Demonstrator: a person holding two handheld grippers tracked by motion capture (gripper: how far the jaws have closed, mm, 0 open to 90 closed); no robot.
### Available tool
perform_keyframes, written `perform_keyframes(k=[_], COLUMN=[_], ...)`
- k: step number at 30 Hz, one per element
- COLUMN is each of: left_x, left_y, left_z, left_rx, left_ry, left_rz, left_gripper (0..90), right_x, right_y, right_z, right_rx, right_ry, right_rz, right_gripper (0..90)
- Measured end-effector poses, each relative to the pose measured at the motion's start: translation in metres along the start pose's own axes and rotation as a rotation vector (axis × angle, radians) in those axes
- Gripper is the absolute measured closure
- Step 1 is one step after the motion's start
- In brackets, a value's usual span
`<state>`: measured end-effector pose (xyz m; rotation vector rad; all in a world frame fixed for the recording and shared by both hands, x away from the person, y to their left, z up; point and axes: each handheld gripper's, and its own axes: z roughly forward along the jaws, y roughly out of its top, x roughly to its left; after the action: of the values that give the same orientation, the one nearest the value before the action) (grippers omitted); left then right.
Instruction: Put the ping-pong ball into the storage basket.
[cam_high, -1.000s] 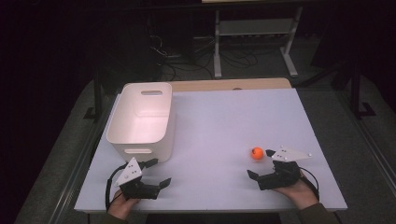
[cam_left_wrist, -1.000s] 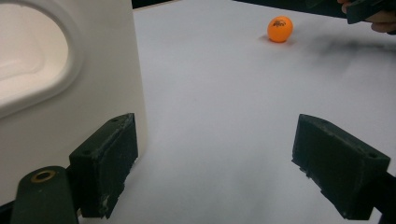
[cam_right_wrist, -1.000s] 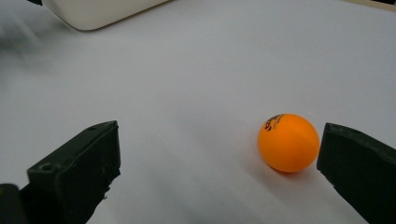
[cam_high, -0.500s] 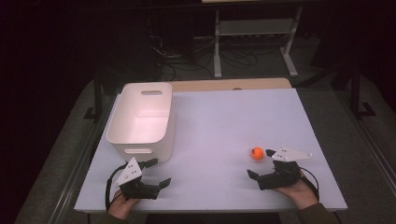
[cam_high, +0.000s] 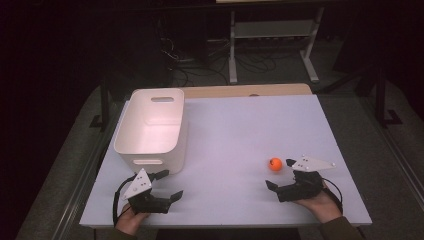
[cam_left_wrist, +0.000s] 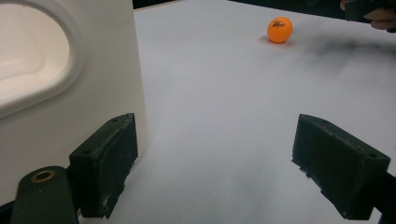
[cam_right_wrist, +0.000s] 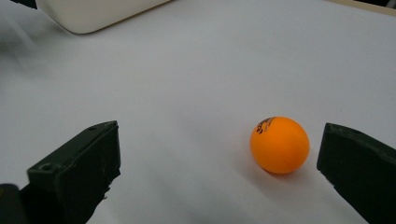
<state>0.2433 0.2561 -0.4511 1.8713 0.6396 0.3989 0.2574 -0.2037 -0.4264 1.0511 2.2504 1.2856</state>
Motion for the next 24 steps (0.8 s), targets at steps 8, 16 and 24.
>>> perform_keyframes(k=[8, 16, 24], left_x=[0.0003, 0.0002, 0.0001], left_y=[0.0001, -0.0001, -0.0001], left_z=[0.0000, -0.0001, 0.0000], left_rx=[0.002, -0.004, -0.007], left_ry=[-0.002, -0.001, -0.002], left_rz=[-0.002, -0.004, -0.009], left_gripper=[14.1, 14.1, 14.1], right_x=[-0.0016, -0.0017, -0.0027], right_y=[0.0024, 0.0054, 0.0089], right_z=[-0.0019, 0.0010, 0.0019], right_rx=[-0.008, -0.001, 0.002], right_ry=[0.003, 0.009, 0.009], right_rz=[0.008, 0.005, 0.002], right_gripper=[0.0, 0.0, 0.0])
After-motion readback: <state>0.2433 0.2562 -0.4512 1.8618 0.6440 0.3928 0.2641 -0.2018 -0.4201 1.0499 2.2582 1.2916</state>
